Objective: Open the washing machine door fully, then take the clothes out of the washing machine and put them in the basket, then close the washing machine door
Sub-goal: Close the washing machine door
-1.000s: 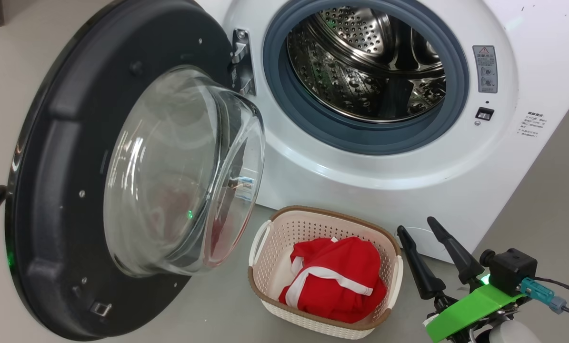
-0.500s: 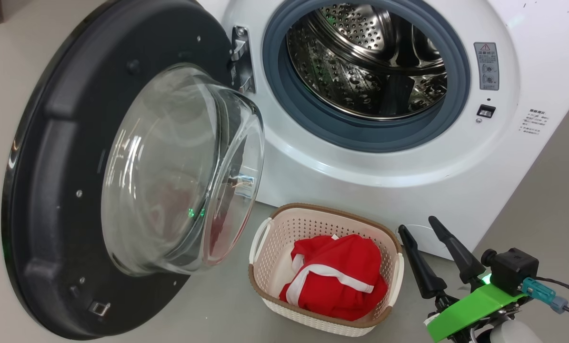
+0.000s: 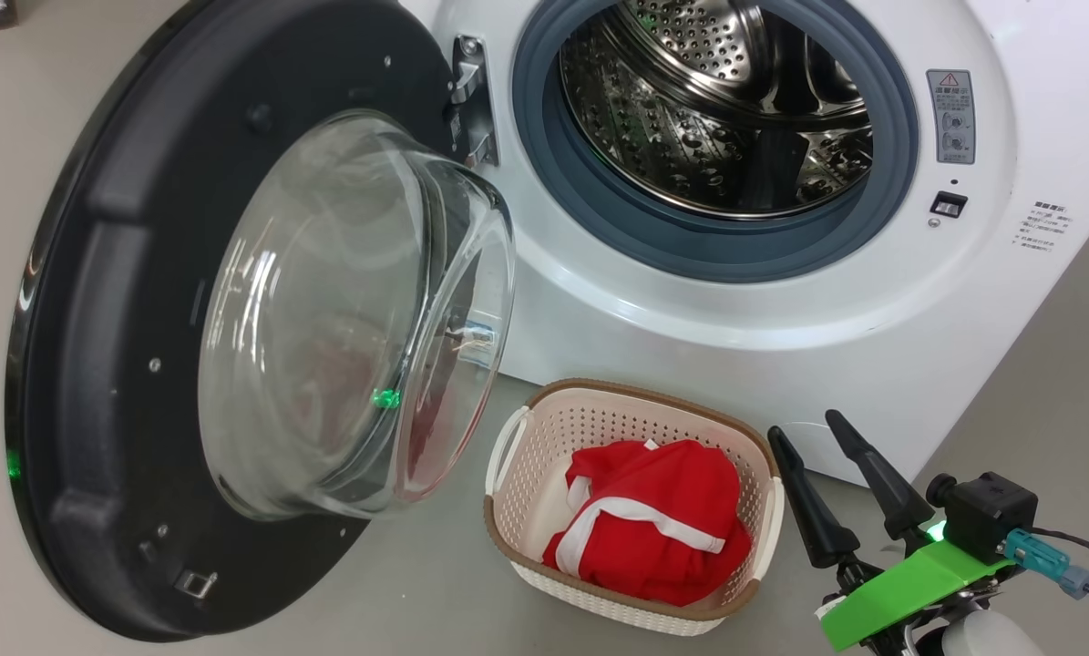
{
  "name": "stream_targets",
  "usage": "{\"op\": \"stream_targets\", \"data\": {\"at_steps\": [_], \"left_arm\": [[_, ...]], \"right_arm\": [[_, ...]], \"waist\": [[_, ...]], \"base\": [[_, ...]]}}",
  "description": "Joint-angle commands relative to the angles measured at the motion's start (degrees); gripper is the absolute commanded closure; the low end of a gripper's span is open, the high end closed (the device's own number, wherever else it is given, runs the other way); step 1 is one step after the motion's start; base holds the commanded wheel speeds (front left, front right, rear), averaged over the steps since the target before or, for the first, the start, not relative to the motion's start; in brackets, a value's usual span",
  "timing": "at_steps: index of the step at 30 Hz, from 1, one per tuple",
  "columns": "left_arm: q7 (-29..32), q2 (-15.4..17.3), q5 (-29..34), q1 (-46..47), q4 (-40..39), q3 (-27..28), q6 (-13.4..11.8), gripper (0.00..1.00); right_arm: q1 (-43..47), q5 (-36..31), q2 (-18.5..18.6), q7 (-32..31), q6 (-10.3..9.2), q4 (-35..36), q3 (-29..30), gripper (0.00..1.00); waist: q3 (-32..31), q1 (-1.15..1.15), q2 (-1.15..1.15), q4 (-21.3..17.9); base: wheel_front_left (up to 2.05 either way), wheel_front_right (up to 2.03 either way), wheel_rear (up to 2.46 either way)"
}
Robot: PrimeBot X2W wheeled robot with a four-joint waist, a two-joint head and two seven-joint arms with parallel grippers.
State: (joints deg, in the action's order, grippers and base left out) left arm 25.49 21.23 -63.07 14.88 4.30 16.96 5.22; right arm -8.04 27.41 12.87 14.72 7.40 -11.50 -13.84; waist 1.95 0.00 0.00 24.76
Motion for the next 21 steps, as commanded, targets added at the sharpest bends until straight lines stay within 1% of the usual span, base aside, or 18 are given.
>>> {"op": "stream_targets", "data": {"at_steps": [1, 6, 8, 13, 21], "left_arm": [[-1.3, 2.2, 1.1, 0.2, -2.4, 2.2, 0.7, 0.0], [-7.5, 0.6, 5.5, -3.9, -5.1, 1.9, 1.4, 0.0], [-10.2, -0.5, 6.8, -5.5, -5.6, 1.9, 1.5, 0.0], [-17.9, -3.0, 12.3, -9.6, -5.8, 2.4, 1.5, 0.0], [-26.8, -7.4, 18.8, -15.2, -7.1, -1.1, 1.8, 0.0]], "right_arm": [[-0.3, 0.0, 0.4, 0.3, 0.09, 1.7, -0.8, 0.0], [-0.1, 0.0, 0.3, 0.3, 0.09, 1.7, -0.6, 0.0], [0.1, 0.0, 0.2, 0.3, 0.09, 1.8, -0.6, 0.0], [0.1, -0.1, 0.2, 0.3, 0.09, 1.8, -0.6, 0.0], [0.0, -0.1, 0.7, 0.3, 0.09, 1.8, -0.9, 0.0]], "waist": [[0.0, 0.0, 0.0, 0.1], [0.0, 0.0, 0.0, 0.5], [0.0, 0.0, 0.0, 0.7], [0.2, 0.0, 0.0, 1.1], [-0.1, 0.0, 0.0, 1.9]], "base": [[0.0, 0.0, 0.0], [0.0, 0.0, 0.0], [0.0, 0.0, 0.0], [0.0, 0.0, 0.0], [0.0, 0.0, 0.0]]}}
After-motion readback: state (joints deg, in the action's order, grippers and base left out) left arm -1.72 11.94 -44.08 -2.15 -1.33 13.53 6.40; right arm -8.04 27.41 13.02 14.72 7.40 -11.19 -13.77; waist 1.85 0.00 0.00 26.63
